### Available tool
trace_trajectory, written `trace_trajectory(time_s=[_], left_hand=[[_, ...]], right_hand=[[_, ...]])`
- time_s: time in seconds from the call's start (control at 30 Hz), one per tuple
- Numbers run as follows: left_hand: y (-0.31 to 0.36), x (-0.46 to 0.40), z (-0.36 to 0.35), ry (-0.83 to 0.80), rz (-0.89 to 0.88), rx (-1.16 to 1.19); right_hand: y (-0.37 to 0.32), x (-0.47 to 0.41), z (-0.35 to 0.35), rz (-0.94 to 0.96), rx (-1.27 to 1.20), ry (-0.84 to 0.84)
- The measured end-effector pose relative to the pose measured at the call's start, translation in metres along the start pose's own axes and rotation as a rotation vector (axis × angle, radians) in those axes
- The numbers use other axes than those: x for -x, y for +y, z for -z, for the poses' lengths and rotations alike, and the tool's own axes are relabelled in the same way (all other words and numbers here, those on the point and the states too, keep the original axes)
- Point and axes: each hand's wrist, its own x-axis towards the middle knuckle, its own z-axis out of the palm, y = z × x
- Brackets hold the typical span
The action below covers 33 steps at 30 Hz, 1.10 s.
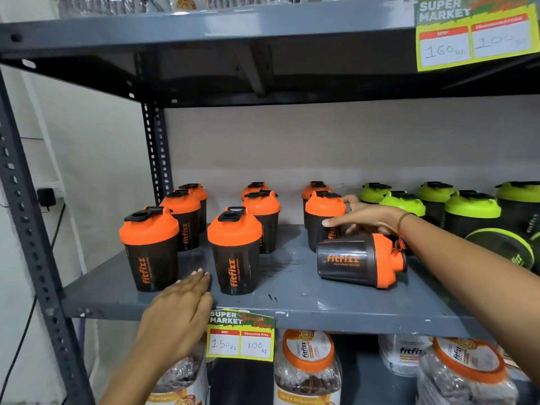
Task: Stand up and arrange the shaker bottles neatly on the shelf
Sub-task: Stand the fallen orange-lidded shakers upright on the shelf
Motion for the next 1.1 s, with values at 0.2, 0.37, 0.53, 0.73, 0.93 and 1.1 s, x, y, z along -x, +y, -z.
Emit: trace_trajectory(time_s=[0.2, 0.37, 0.53, 0.73, 0.93, 1.1], left_hand=[[0.0, 0.0, -0.002, 0.008, 0.006, -0.017], [0.0, 0.001, -0.002, 0.007, 0.003, -0.033], [0.0, 0.001, -0.001, -0.009, -0.013, -0.021], [0.001, -0.001, 0.002, -0.038, -0.007, -0.025], [0.005, 0.001, 0.007, -0.051, 0.003, -0.012], [0.007, 0.003, 0.009, -0.042, 0.012, 0.002]], right_hand=[[-0.011, 0.028, 0.019, 0.032, -0.297, 0.192], [-0.021, 0.071, 0.021, 0.174, -0.33, 0.294], [-0.028, 0.128, 0.01, 0.315, 0.155, 0.277], [-0.021, 0.152, -0.021, 0.094, 0.862, 0.094], [-0.033, 0.15, -0.047, 0.051, 1.16, 0.194], [-0.047, 0.156, -0.051, 0.084, 1.304, 0.229]])
